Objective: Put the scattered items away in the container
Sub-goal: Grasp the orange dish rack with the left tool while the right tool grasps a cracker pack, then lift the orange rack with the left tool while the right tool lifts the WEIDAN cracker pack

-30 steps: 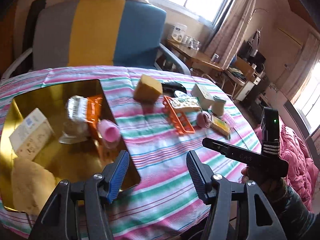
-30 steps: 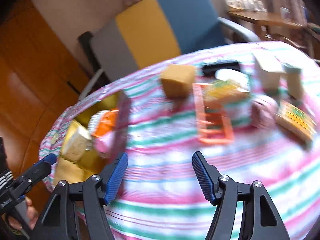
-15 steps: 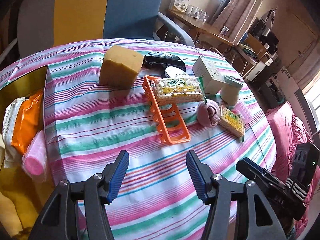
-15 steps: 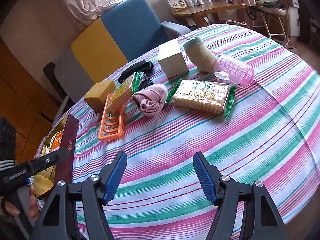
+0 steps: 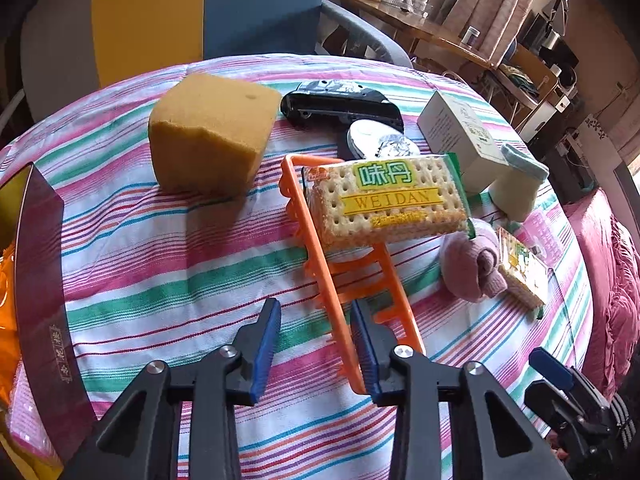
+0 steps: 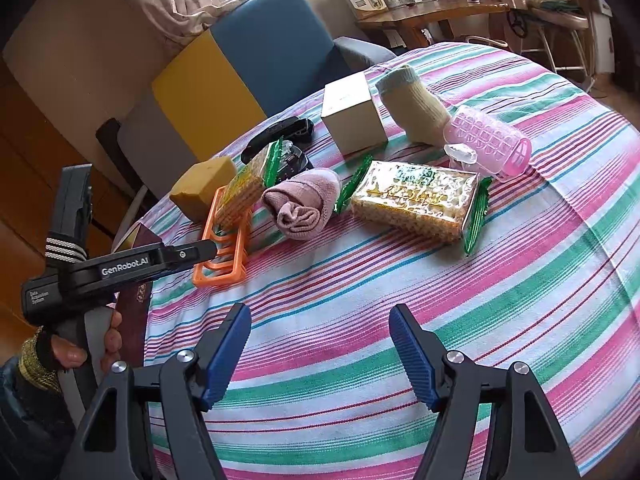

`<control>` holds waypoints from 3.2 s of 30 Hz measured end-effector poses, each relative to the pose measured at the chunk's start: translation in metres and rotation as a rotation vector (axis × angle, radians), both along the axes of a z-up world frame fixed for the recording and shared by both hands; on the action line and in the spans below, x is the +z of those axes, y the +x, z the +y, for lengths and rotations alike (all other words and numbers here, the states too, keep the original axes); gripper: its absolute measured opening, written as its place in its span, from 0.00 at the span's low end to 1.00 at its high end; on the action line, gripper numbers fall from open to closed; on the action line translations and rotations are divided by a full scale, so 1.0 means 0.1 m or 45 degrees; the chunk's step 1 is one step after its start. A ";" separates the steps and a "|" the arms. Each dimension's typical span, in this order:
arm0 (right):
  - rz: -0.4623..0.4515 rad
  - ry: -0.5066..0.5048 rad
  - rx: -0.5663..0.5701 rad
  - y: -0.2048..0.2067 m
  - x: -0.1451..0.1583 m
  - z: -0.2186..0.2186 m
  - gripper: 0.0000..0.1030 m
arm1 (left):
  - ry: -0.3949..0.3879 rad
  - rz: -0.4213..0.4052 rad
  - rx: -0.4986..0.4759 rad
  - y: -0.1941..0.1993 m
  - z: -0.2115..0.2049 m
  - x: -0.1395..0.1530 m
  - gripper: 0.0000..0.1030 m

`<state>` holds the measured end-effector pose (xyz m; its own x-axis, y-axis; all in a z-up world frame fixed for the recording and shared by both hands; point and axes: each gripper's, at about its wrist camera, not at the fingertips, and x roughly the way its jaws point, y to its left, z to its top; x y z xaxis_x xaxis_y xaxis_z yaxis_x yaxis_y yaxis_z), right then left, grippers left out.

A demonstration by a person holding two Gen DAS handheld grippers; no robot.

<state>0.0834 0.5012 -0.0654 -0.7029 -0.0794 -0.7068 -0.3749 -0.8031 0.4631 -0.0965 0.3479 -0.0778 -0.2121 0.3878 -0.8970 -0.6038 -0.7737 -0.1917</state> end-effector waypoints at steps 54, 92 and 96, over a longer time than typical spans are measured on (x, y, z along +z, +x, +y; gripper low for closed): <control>0.158 -0.311 -0.180 0.33 0.02 0.02 0.25 | 0.080 -0.033 -0.050 1.25 -1.25 0.04 0.22; -0.308 0.579 0.776 0.18 0.10 -0.53 0.70 | 0.016 -0.029 -0.331 1.06 -0.88 0.04 0.49; -0.384 0.708 0.960 -0.03 0.07 -0.60 0.70 | 0.016 -0.035 -0.329 1.09 -0.96 0.05 0.49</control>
<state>0.0801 0.4413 -0.0581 -0.3884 -0.0346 -0.9208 0.2852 -0.9548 -0.0844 0.0128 0.2521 -0.0730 -0.0805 0.4374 -0.8957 -0.7755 -0.5920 -0.2194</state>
